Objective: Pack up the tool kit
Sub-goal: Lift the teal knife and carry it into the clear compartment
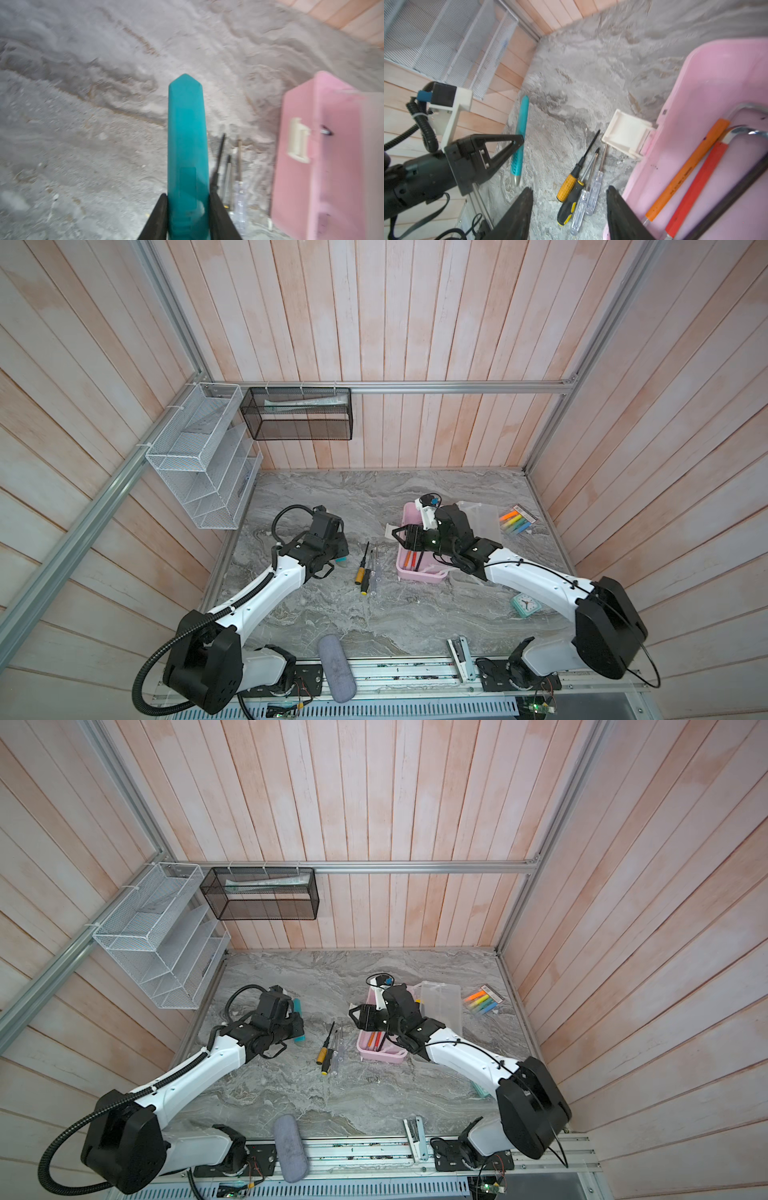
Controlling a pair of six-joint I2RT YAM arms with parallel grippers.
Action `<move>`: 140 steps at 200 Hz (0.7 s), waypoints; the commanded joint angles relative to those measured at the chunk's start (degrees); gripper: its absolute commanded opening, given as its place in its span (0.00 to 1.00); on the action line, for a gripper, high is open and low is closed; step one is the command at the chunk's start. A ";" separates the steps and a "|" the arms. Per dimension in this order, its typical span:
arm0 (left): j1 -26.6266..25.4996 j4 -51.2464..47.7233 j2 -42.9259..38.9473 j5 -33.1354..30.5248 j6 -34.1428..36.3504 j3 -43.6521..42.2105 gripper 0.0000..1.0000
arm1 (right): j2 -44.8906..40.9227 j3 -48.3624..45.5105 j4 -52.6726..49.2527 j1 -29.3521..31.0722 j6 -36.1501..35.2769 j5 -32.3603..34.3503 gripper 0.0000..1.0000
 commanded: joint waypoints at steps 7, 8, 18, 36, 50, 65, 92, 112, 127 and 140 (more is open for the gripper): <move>-7.08 1.03 3.72 0.65 -1.38 7.04 0.24 | -7.04 -0.06 -4.40 -4.34 -2.81 4.61 0.56; -7.39 1.16 3.96 0.71 -1.39 7.23 0.24 | -7.19 -0.05 -4.48 -4.50 -2.87 4.68 0.56; -9.75 2.49 6.70 1.66 -1.57 9.91 0.24 | -9.29 -0.40 -5.54 -6.35 -3.48 5.48 0.56; -13.31 5.53 11.99 4.10 -1.90 15.43 0.24 | -12.27 -1.12 -7.26 -9.54 -4.41 6.32 0.56; -15.80 7.22 16.65 5.63 -1.83 20.21 0.24 | -14.17 -1.63 -8.18 -11.76 -4.77 6.52 0.56; -18.19 9.26 21.59 7.55 -2.07 24.82 0.24 | -15.83 -2.39 -8.47 -13.53 -5.13 6.51 0.56; -20.99 12.70 29.28 10.87 -3.88 30.30 0.24 | -17.72 -3.93 -8.63 -15.35 -5.19 6.20 0.56; -21.71 13.28 34.14 12.33 -5.07 33.39 0.24 | -18.68 -5.28 -8.40 -16.37 -4.85 5.57 0.56; -21.85 14.16 36.43 12.56 -6.19 34.19 0.24 | -19.25 -6.04 -8.40 -16.92 -4.87 5.31 0.56; -21.87 14.63 37.81 12.48 -6.64 34.91 0.24 | -19.55 -6.61 -8.25 -17.56 -4.78 4.70 0.56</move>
